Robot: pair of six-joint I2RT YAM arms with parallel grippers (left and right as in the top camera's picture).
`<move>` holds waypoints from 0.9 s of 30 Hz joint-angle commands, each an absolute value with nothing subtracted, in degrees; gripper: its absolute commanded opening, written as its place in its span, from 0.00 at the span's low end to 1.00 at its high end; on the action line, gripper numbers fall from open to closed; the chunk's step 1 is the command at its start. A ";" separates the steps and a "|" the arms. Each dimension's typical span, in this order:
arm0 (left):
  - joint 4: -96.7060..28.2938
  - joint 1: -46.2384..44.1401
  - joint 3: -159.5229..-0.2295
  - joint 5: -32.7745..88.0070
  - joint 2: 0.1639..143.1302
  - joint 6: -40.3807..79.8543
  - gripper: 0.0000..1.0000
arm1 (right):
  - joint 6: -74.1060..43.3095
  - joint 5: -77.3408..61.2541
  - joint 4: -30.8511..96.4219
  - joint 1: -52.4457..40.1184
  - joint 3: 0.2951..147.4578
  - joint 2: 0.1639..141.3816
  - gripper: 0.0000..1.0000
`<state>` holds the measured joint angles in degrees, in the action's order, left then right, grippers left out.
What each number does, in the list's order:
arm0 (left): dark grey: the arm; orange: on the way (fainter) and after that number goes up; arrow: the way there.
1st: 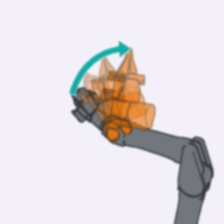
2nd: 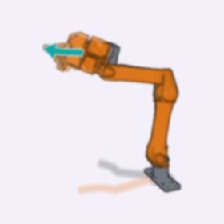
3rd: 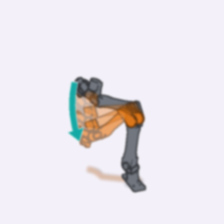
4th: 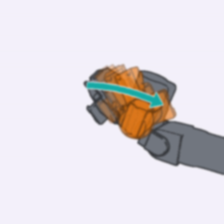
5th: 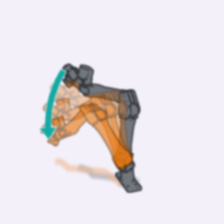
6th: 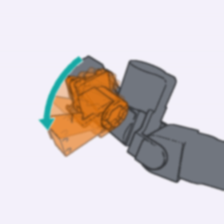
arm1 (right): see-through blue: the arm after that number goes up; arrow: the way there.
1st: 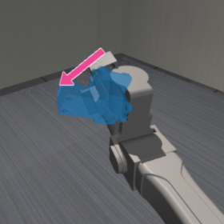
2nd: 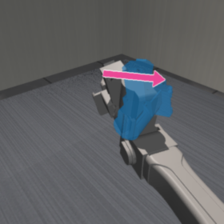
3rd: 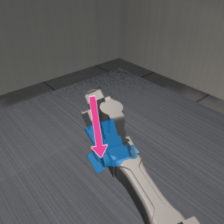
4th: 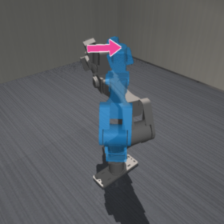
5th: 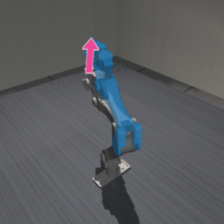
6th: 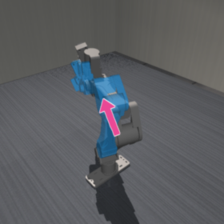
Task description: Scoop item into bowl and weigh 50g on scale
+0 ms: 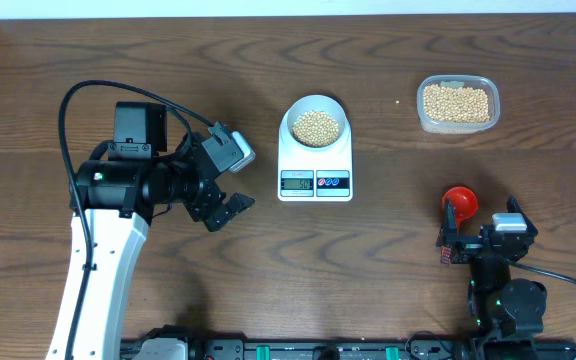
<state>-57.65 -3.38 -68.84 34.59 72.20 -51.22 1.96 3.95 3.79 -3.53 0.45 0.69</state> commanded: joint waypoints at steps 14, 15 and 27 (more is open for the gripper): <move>-57.76 -3.07 -70.41 35.38 71.85 -51.18 0.99 | 2.61 2.46 4.45 -1.96 0.32 0.27 0.99; -57.76 -3.07 -70.41 35.38 71.85 -51.18 0.99 | 2.61 2.28 4.47 -1.96 0.32 0.27 0.99; -57.76 -3.07 -70.41 35.38 71.85 -51.18 0.99 | 2.61 1.80 4.23 -2.33 0.32 0.30 0.99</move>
<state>-57.65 -3.38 -68.84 34.59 72.20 -51.22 1.98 2.31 4.01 -2.17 0.45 0.69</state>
